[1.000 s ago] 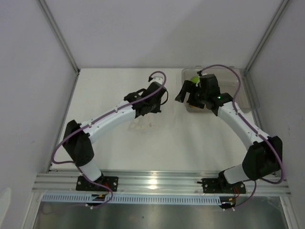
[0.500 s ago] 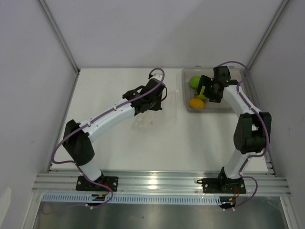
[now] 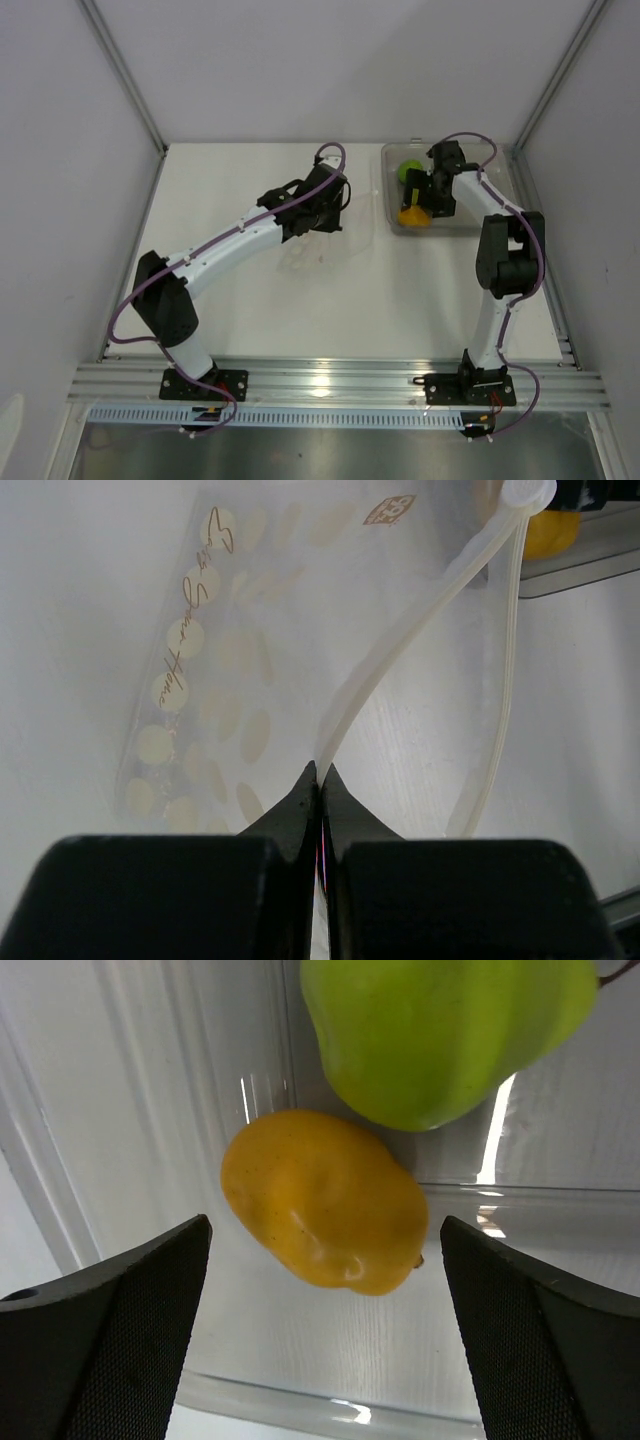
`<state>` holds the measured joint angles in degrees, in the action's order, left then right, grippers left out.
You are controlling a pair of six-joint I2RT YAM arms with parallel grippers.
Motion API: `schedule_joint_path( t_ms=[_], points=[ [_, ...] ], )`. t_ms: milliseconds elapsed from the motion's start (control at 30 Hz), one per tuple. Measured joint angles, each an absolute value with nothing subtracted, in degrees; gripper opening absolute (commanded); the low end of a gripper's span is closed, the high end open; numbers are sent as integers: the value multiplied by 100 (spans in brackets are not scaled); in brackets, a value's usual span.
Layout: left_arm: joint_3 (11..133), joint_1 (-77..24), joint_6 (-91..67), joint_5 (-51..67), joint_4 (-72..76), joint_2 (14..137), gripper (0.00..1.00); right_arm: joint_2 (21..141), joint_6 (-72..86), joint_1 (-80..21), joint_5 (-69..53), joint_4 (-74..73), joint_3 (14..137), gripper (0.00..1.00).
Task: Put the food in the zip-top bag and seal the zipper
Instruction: Pick up the fake fruit from the bin.
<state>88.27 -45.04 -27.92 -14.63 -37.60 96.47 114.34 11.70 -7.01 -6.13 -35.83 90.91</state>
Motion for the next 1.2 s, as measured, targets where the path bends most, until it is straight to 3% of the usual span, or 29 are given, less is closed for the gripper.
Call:
schedule_joint_path(
  t_ms=[267, 467, 567, 600, 633, 733, 800, 833, 1033, 1133, 1200],
  points=[
    [8748, -4501, -2797, -1433, -3704, 9647, 1, 11782, 976, -915, -530, -3610, 9166, 90],
    [8748, -4501, -2794, -1424, -3697, 9647, 1, 11898, 888, -947, -484, -3616, 9264, 77],
    [8748, -4497, -2794, -1415, -3697, 9647, 1, 11946, 862, -945, -473, -3612, 9349, 63],
    [8748, -4497, -2794, -1415, -3697, 9647, 1, 11955, 860, -945, -473, -3607, 9362, 50],
    [8748, -4495, -2794, -1413, -3697, 9647, 1, 11957, 847, -943, -471, -3612, 9365, 47],
    [8748, -4488, -2792, -1374, -3697, 9647, 1, 11957, 862, -943, -475, -3610, 9365, 52],
    [8748, -4480, -2792, -1343, -3699, 9647, 1, 11957, 860, -943, -478, -3610, 9365, 77],
    [8748, -4471, -2792, -1326, -3699, 9647, 1, 11957, 875, -943, -482, -3607, 9362, 82],
    [8748, -4392, -2792, -1225, -3699, 9647, 1, 11957, 873, -952, -504, -3538, 9102, 82],
    [8748, -4375, -2792, -1179, -3699, 9649, 1, 11957, 871, -958, -502, -3548, 9006, 79],
    [8748, -4375, -2792, -1170, -3699, 9655, 1, 11957, 867, -958, -504, -3548, 8989, 72]
  ],
)
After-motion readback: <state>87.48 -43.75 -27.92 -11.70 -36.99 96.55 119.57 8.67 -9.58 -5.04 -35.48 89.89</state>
